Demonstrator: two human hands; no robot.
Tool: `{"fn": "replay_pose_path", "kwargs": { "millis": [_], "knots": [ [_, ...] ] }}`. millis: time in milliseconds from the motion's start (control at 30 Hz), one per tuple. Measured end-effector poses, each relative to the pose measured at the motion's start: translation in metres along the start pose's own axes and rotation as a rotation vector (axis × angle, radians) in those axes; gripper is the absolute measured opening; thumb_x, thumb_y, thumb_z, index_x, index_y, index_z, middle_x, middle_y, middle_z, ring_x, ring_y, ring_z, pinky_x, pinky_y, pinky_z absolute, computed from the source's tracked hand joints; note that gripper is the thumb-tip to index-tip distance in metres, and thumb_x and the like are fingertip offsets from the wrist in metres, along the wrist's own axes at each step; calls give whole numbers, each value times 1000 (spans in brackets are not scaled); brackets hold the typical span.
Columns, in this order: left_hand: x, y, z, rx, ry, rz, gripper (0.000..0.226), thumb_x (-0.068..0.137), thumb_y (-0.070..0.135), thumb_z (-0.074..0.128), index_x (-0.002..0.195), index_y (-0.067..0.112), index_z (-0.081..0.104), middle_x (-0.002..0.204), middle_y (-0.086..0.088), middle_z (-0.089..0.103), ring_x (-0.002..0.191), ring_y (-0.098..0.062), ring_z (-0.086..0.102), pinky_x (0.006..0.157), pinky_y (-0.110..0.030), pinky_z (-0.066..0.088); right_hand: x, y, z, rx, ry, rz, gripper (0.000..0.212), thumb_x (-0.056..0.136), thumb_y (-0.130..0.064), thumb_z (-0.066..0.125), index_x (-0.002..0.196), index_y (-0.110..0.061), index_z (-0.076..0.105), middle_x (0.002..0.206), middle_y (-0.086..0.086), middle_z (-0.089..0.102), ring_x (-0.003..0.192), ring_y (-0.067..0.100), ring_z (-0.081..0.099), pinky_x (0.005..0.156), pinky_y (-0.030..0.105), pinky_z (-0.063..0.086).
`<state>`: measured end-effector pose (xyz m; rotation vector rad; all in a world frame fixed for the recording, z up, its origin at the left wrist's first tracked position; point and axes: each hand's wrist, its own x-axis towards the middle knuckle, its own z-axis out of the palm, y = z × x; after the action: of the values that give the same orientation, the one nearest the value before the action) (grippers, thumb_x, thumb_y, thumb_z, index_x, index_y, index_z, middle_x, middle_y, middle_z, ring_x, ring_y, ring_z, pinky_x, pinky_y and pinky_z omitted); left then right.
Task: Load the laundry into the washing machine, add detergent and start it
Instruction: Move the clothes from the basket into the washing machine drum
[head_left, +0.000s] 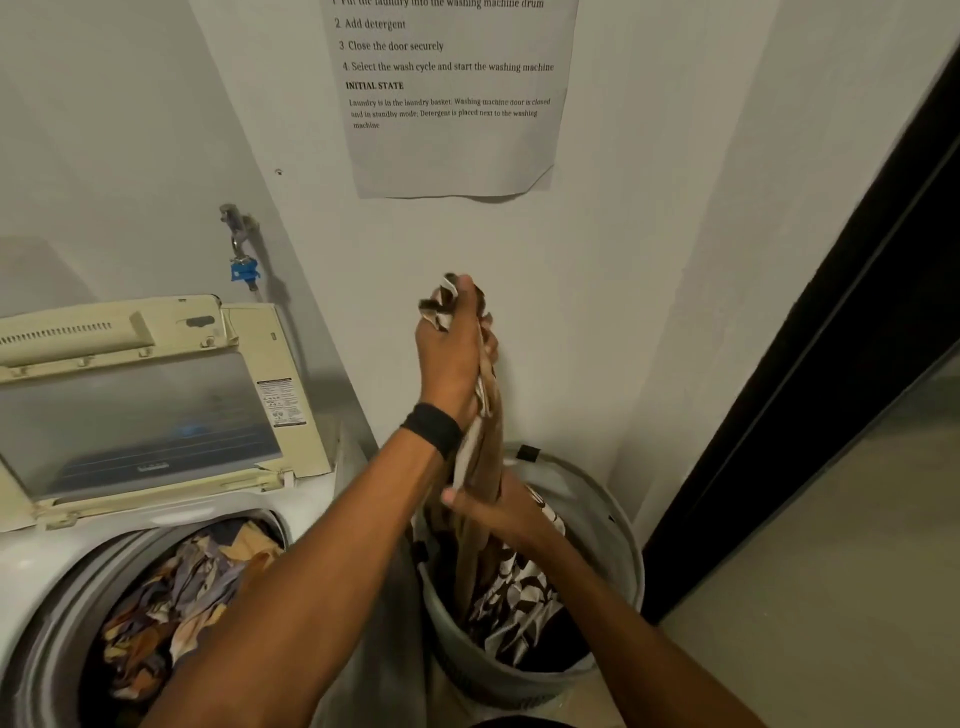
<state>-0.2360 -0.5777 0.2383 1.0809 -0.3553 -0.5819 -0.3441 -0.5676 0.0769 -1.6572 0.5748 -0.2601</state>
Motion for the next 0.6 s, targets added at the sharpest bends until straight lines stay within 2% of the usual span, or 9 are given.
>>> {"fn": "replay_pose_path", "kwargs": {
  "millis": [100,200,267,300,367,467,533,567,600],
  "knots": [
    [17,28,-4,31,-1,127,32,102,40,61,82,16,53,64,0,49,49,-12,39,44,-24,33,-9,55,1,-202,-62,47,50,81,-59,78,122,-33,66,118,-7,72,110,6,68,98,41,57],
    [27,23,-26,331,-21,396,32,102,36,62,81,17,48,67,-8,47,55,-23,43,52,-32,42,-17,71,-18,-233,62,100,41,82,-49,80,114,-26,71,108,-5,75,101,8,71,94,44,58],
    [30,7,-46,572,-79,523,33,100,41,65,86,15,50,75,-12,54,69,-33,54,65,-44,51,-14,44,-32,-271,131,50,36,85,-32,81,117,-22,68,114,-6,71,107,14,68,98,43,55],
    [29,-3,-55,670,-125,533,33,98,47,65,92,17,55,81,-7,61,76,-29,61,73,-46,54,-11,27,-40,-248,168,-2,37,87,-27,79,122,-23,65,118,-6,69,109,10,66,101,39,53],
    [23,-21,-67,823,-244,499,41,96,62,59,111,24,62,101,4,70,97,-19,67,89,-45,56,-1,-17,-52,-149,264,-149,40,91,-31,72,130,-28,63,125,-8,68,113,3,64,103,28,51],
    [10,-43,-77,910,-442,374,68,91,80,43,136,31,57,130,10,65,123,-11,59,108,-39,48,17,-71,-65,-142,342,-335,36,93,-27,58,128,-19,66,122,-3,72,112,10,67,97,28,53],
    [-2,-52,-75,817,-508,243,72,86,84,44,139,37,51,132,19,62,125,2,56,105,-17,45,27,-88,-74,-190,395,-371,25,92,-20,54,111,-13,68,105,-1,74,100,15,70,90,35,56],
    [-5,-52,-72,766,-511,204,71,83,83,50,138,39,50,130,23,62,123,6,56,100,-10,43,32,-92,-77,-198,431,-369,23,91,-20,51,104,-12,68,100,0,74,96,19,70,88,40,57],
    [-7,-51,-68,730,-495,186,66,83,78,57,134,37,53,126,23,64,120,6,58,98,-11,44,36,-91,-80,-199,459,-362,24,90,-19,49,102,-11,68,98,1,74,95,20,70,88,43,57]
  ]
}}
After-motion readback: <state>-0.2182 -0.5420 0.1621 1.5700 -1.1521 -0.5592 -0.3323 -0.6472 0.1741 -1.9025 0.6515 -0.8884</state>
